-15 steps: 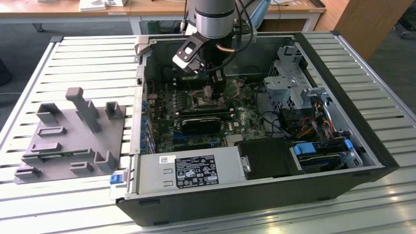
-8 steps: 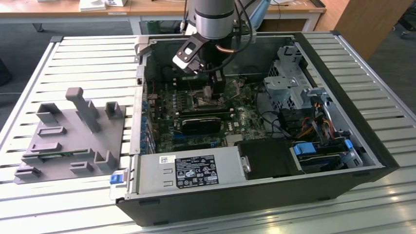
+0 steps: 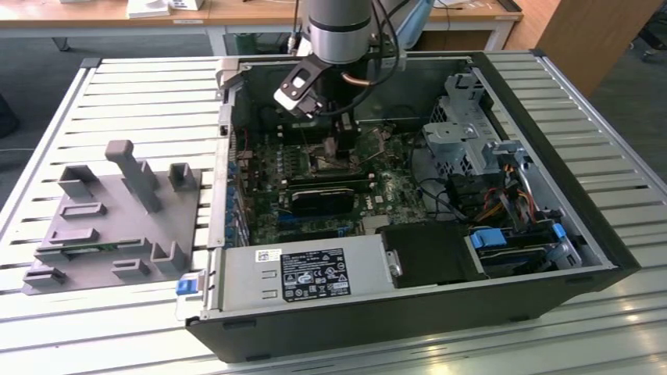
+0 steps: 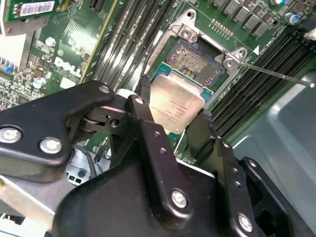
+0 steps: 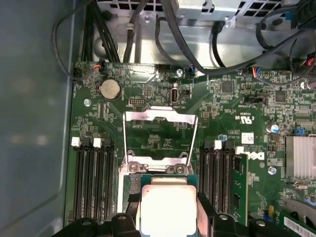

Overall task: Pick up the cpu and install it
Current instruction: 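Place the cpu into insertion slot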

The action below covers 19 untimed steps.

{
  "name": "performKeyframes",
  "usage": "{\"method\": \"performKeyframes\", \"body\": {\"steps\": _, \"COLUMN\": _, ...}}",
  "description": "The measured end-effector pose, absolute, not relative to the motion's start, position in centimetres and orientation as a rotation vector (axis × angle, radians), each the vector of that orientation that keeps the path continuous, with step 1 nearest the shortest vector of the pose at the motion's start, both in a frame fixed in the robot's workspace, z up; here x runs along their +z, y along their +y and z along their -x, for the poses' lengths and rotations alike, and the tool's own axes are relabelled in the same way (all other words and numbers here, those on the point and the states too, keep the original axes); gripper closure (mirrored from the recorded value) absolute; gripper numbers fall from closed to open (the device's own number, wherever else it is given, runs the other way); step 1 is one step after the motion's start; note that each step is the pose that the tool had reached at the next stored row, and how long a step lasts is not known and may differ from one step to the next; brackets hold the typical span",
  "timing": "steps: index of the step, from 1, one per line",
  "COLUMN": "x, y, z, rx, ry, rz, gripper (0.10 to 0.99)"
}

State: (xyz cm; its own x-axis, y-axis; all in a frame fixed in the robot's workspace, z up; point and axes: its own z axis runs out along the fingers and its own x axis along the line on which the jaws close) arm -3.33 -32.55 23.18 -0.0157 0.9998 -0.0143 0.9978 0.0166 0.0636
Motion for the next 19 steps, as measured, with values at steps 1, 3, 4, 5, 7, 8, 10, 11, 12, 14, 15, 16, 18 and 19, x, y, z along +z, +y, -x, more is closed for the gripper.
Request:
{"method": "performKeyframes", "body": {"steps": 1, "x": 23.1, "y": -32.5, "z": 3.3, "rx": 0.055, "ry": 2.199, "rz": -2.165, "gripper": 0.549}}
{"method": "performKeyframes", "body": {"steps": 3, "x": 22.8, "y": -32.4, "z": 3.3, "rx": 0.055, "ry": 2.199, "rz": -2.165, "gripper": 0.549}}
{"method": "performKeyframes", "body": {"steps": 4, "x": 22.7, "y": -32.4, "z": 3.3, "rx": 0.055, "ry": 2.199, "rz": -2.165, "gripper": 0.549}}
{"method": "performKeyframes", "body": {"steps": 5, "x": 22.6, "y": -32.4, "z": 3.3, "rx": 0.055, "ry": 2.199, "rz": -2.165, "gripper": 0.549}}
{"method": "performKeyframes", "body": {"steps": 7, "x": 22.4, "y": -32.3, "z": 3.4, "rx": 0.055, "ry": 2.199, "rz": -2.165, "gripper": 0.549}}
{"method": "performKeyframes", "body": {"steps": 8, "x": 22.3, "y": -32.3, "z": 3.4, "rx": 0.055, "ry": 2.198, "rz": -2.166, "gripper": 0.549}}
{"method": "performKeyframes", "body": {"steps": 10, "x": 22.2, "y": -32.2, "z": 3.4, "rx": 0.054, "ry": 2.194, "rz": -2.170, "gripper": 0.549}}
{"method": "performKeyframes", "body": {"steps": 11, "x": 22.1, "y": -32.1, "z": 3.5, "rx": 0.054, "ry": 2.190, "rz": -2.175, "gripper": 0.549}}
{"method": "performKeyframes", "body": {"steps": 12, "x": 22.0, "y": -32.0, "z": 3.6, "rx": 0.054, "ry": 2.185, "rz": -2.180, "gripper": 0.549}}
{"method": "performKeyframes", "body": {"steps": 14, "x": 21.9, "y": -31.9, "z": 3.8, "rx": 0.054, "ry": 2.179, "rz": -2.185, "gripper": 0.549}}
{"method": "performKeyframes", "body": {"steps": 15, "x": 21.8, "y": -31.8, "z": 3.9, "rx": 0.054, "ry": 2.178, "rz": -2.186, "gripper": 0.549}}
{"method": "performKeyframes", "body": {"steps": 16, "x": 21.7, "y": -31.8, "z": 3.9, "rx": 0.054, "ry": 2.176, "rz": -2.188, "gripper": 0.549}}
{"method": "performKeyframes", "body": {"steps": 18, "x": 21.6, "y": -31.7, "z": 4.0, "rx": 0.054, "ry": 2.174, "rz": -2.190, "gripper": 0.549}}
{"method": "performKeyframes", "body": {"steps": 19, "x": 21.5, "y": -31.6, "z": 4.0, "rx": 0.053, "ry": 2.172, "rz": -2.192, "gripper": 0.549}}
